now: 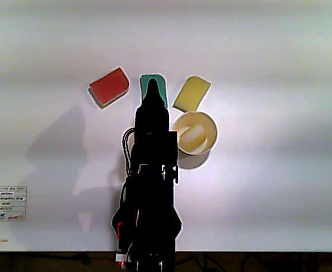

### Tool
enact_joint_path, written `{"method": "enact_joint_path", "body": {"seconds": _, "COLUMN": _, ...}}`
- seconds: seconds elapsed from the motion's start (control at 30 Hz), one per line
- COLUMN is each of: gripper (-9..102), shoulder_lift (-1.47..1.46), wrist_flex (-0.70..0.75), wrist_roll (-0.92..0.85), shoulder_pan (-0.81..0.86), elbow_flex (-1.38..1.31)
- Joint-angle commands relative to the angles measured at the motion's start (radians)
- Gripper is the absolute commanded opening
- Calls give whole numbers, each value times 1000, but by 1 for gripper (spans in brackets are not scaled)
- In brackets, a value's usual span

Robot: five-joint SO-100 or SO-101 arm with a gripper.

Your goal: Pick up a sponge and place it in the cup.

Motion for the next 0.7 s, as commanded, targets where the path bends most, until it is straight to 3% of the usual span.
{"method": "enact_joint_path", "body": {"seconds": 0.0, "gripper": 0, "shoulder_lift": 83, "wrist_flex": -5, "wrist_roll": -21, "shoulder_pan": 17, "elbow_flex": 63}}
{"method": "enact_joint_path", "body": {"seconds": 0.33, "gripper": 0, "shoulder_lift": 129, "wrist_flex": -112, "wrist_roll": -67, "shoulder_pan": 31, "elbow_flex": 275}}
{"method": "enact_joint_path", "body": {"seconds": 0.67, "gripper": 0, "shoulder_lift": 130, "wrist_flex": -63, "wrist_roll": -67, "shoulder_pan": 28, "elbow_flex": 391}}
